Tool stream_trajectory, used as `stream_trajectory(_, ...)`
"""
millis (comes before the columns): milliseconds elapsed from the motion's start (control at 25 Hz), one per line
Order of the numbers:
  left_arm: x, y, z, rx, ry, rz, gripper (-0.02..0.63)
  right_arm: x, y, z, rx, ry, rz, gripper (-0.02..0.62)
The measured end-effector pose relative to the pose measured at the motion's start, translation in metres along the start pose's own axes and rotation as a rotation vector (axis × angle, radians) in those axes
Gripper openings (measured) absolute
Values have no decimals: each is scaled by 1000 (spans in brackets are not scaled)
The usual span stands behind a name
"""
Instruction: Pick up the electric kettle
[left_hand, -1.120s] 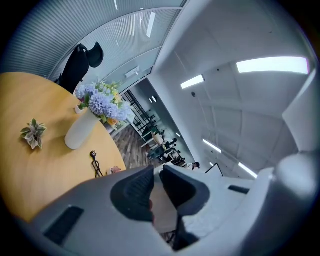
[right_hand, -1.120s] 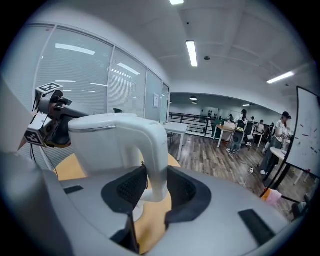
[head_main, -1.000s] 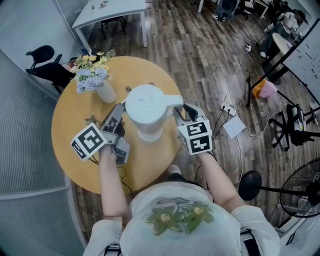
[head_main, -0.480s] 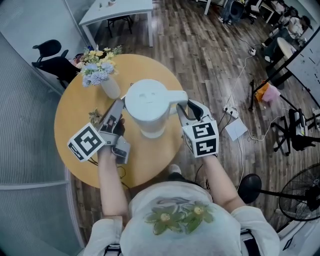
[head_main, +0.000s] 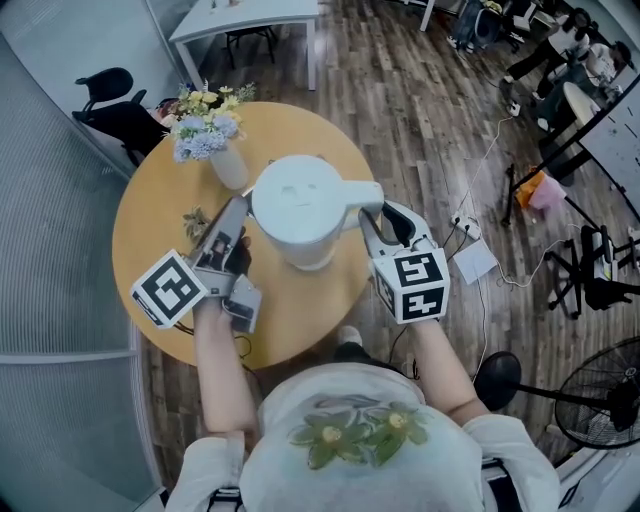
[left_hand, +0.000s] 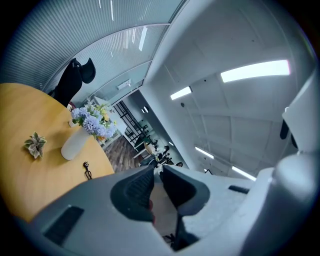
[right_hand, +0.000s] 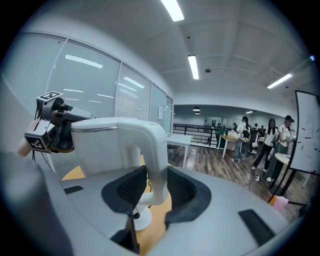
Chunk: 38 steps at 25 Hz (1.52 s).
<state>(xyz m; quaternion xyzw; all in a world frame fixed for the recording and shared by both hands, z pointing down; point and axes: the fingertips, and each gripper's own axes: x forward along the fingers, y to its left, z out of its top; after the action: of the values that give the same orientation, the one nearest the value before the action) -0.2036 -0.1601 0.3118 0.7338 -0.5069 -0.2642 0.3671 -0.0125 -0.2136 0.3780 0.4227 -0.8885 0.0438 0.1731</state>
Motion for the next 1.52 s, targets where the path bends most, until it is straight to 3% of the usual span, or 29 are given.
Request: stream_trajectory(1520,-22,8,-20,-33,-4,48,60,-13,11,-23,8,50,49,140)
